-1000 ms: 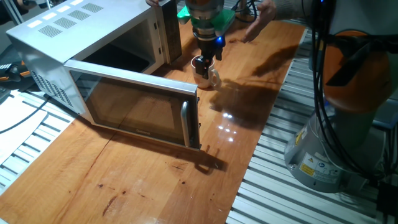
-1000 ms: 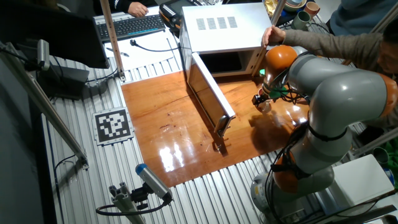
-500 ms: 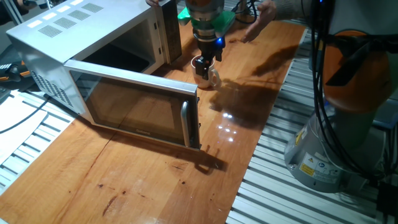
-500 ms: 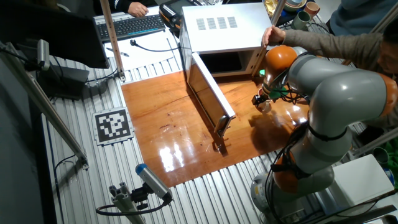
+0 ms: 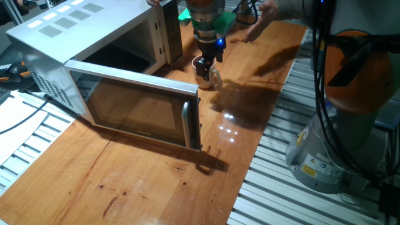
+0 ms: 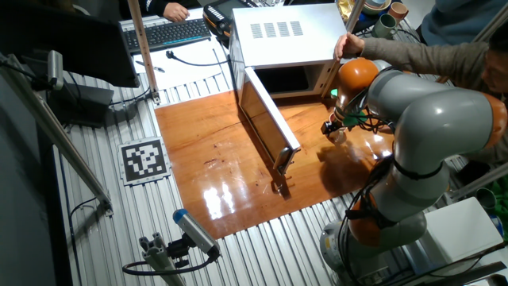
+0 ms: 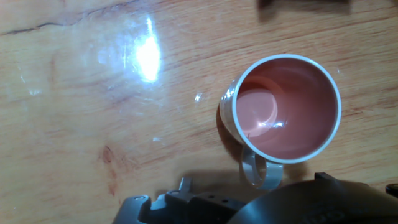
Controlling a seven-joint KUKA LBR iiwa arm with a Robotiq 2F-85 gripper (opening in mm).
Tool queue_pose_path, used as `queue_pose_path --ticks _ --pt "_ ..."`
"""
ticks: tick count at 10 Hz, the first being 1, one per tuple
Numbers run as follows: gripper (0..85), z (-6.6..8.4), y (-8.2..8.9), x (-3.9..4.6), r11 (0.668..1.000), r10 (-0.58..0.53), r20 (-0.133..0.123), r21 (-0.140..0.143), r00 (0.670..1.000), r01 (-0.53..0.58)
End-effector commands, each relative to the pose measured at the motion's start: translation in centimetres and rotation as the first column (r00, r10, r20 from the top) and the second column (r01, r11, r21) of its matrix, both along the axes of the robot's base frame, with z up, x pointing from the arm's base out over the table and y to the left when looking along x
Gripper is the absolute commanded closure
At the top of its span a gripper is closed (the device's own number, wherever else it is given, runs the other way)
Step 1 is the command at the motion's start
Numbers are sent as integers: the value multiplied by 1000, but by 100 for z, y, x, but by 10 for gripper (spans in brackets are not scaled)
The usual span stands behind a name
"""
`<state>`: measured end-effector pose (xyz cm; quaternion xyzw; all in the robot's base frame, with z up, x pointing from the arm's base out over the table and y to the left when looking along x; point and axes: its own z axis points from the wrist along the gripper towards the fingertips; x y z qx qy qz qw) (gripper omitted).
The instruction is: Put the bowl into the microwave
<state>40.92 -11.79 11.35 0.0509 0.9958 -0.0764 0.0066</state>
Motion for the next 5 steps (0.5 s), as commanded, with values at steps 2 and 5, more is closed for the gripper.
queue_pose_path --ticks 2,5 --pt "0 -39 -4 4 1000 0 1 5 1000 0" --pt "0 -48 -9 4 1000 2 1 6 1000 -2"
